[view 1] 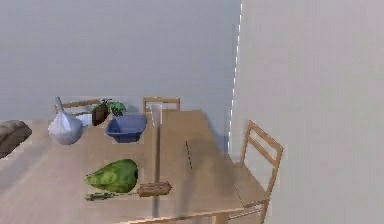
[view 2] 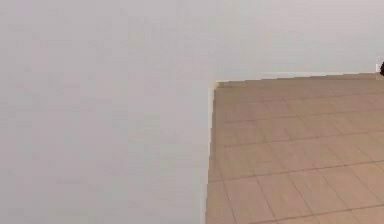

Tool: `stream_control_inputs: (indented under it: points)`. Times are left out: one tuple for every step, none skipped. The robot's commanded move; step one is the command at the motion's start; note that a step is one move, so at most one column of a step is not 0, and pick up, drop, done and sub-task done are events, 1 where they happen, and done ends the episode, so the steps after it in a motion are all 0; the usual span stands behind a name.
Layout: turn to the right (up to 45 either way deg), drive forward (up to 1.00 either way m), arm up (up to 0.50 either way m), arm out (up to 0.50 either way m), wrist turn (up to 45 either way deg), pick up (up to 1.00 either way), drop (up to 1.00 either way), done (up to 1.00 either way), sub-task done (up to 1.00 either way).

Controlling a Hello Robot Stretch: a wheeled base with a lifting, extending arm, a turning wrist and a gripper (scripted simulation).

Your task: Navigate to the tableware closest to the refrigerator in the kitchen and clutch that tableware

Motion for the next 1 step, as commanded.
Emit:
stream_control_inputs:
  points:
    - [-45.0, 0.00, 0.00, 0.00, 0.0, 0.00, 0.00, 0.00, 0.00]
